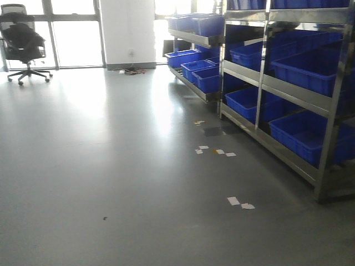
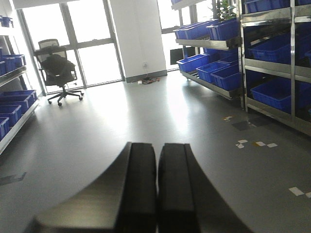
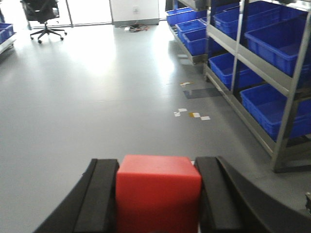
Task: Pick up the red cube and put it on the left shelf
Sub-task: 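Turn the base away from the table holding the cube in the right gripper, then drive the base across the floor to the shelf of blue bins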
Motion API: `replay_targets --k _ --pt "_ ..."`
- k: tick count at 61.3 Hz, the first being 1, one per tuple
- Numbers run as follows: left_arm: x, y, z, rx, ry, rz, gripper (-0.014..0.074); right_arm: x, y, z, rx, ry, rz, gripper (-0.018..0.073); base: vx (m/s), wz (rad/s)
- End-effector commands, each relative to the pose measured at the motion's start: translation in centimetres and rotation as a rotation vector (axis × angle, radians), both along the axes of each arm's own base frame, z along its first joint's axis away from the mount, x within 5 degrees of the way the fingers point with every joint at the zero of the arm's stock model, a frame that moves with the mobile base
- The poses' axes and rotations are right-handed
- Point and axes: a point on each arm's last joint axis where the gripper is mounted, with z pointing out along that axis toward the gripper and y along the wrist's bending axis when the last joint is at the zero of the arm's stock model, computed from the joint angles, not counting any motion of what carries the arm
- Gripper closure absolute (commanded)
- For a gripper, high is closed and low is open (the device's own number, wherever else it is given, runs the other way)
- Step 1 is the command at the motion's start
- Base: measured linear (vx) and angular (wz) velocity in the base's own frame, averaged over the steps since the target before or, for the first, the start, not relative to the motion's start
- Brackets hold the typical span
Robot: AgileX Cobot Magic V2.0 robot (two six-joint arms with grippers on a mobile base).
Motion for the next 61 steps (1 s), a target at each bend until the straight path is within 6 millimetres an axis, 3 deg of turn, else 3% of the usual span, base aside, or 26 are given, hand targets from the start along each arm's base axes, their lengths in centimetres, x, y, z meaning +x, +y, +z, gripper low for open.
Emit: replay_targets --k 1,61 --pt "0.09 -0.02 0.04 -0.005 -0.062 -0.004 0.0491 0.00 -0.01 1.84 0.002 -0.125 0.001 0.0501 -0.04 0.24" --pt "0.09 -0.02 0.04 -0.005 -0.062 -0.004 0.0491 0.00 -0.01 1.84 0.002 -0.124 0.001 0.0503 0.04 0.17"
